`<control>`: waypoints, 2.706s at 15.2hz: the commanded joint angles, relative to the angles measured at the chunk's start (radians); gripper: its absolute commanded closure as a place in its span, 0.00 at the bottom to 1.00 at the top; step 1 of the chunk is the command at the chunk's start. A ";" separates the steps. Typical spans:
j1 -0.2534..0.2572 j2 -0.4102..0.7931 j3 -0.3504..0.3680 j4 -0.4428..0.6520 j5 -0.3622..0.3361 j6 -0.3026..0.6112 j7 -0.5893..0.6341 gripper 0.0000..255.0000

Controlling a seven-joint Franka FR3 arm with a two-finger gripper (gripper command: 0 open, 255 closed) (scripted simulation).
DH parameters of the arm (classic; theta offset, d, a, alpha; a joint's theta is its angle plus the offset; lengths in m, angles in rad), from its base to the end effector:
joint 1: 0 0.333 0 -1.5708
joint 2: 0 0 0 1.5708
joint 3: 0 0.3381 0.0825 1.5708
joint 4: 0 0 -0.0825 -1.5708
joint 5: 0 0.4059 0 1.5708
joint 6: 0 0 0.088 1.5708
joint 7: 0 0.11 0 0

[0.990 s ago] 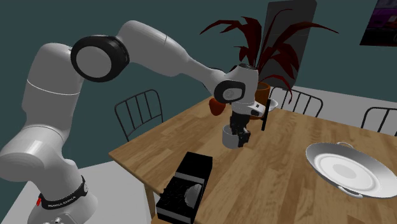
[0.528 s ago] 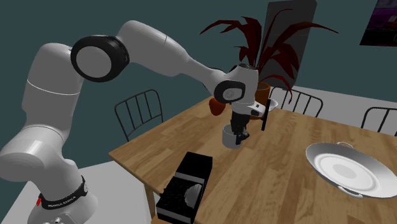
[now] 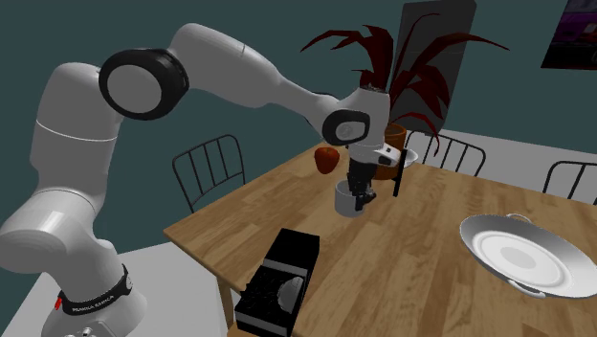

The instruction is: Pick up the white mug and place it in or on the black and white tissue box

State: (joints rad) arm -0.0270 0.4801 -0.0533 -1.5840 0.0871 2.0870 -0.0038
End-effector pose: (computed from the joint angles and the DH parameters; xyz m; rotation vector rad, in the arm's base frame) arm 0.7149 -0.0478 0.3677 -3.0858 0.1735 -0.0402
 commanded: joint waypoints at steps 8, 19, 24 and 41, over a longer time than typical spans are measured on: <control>-0.001 -0.035 -0.002 0.072 -0.005 -0.106 0.007 1.00; -0.002 -0.058 -0.004 0.186 -0.009 -0.243 0.015 1.00; -0.003 -0.058 -0.004 0.252 -0.010 -0.310 0.019 1.00; -0.101 -0.536 -0.084 -0.341 -0.037 -0.203 -0.164 1.00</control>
State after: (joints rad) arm -0.1200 -0.0333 -0.1299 -1.8941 0.0524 1.8760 -0.1522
